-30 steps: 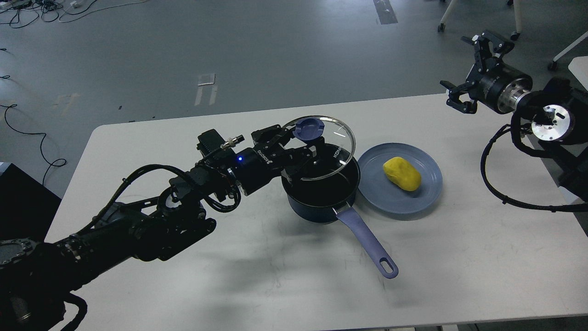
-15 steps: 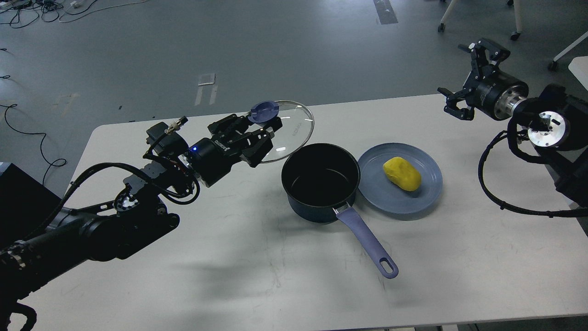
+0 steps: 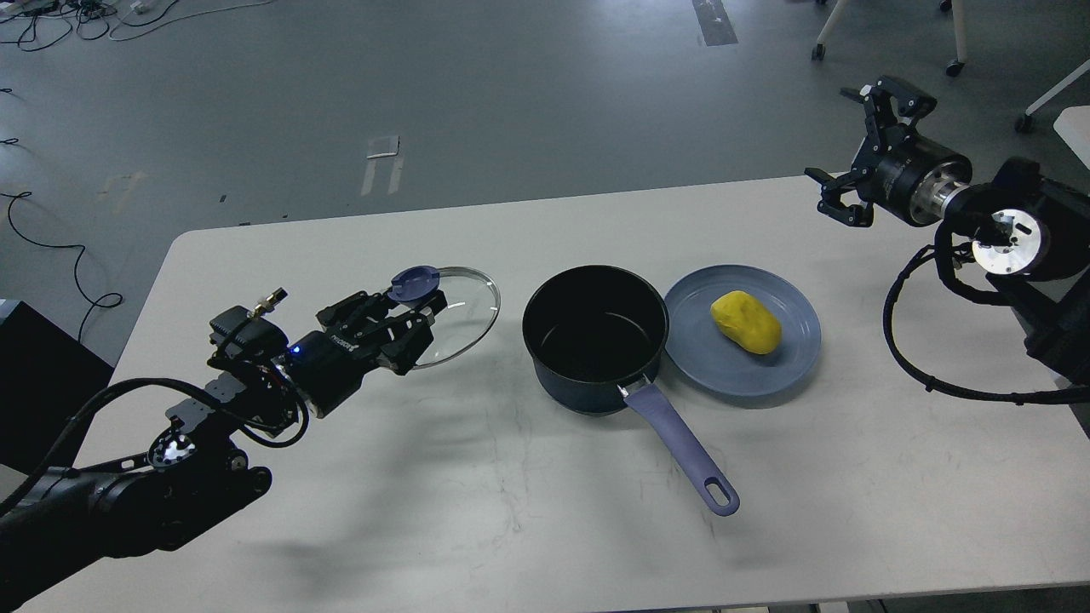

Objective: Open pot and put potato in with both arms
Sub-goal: 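Lift the glass lid off the pot and carry it toward the robot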

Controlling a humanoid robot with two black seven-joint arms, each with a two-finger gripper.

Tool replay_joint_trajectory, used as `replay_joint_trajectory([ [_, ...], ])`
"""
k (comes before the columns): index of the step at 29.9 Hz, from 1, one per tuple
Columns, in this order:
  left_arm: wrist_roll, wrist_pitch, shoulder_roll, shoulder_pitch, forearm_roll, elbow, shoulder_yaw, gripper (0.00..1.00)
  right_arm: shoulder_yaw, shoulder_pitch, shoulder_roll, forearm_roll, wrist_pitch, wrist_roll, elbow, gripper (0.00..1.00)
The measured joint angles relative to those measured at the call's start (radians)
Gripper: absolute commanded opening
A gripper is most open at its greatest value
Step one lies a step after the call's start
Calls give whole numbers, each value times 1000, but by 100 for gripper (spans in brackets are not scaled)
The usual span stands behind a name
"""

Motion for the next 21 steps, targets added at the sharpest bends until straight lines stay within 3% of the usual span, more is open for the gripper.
replay_joint_trajectory([
  [14,0,0,-19,61,3,132,5,47,0,-1,5,0,0,0,-4,100],
  [21,0,0,-44,72,4,175,6,53,0,0,3,0,0,0,-7,100],
])
